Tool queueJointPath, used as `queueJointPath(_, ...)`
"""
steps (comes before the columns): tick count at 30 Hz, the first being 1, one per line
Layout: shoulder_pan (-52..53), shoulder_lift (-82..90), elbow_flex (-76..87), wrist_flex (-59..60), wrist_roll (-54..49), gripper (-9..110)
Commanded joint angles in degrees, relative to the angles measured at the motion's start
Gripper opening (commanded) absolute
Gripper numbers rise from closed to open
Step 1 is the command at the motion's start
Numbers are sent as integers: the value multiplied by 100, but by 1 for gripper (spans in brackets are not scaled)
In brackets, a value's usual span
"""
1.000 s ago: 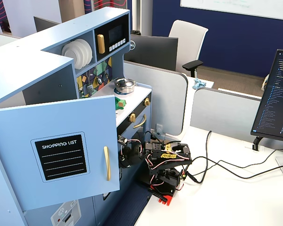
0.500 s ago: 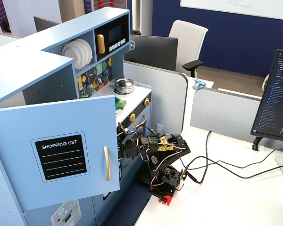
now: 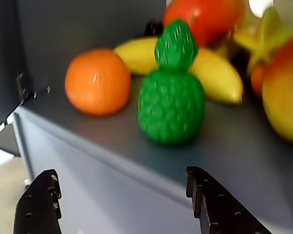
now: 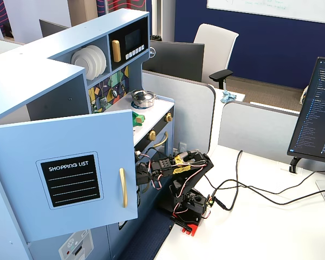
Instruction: Pick up the green pineapple from the left cabinet and place it in the green recipient
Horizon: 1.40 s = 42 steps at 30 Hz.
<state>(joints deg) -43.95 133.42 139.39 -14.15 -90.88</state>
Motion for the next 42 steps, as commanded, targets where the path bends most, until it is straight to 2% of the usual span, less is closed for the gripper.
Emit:
queueJointPath(1,88,-431,-703,-439,-211,27)
queueJointPath(19,606,-2004,-2004,-791,-571,25)
queueJointPath(42,211,-3006,-2962,-923,-844,24)
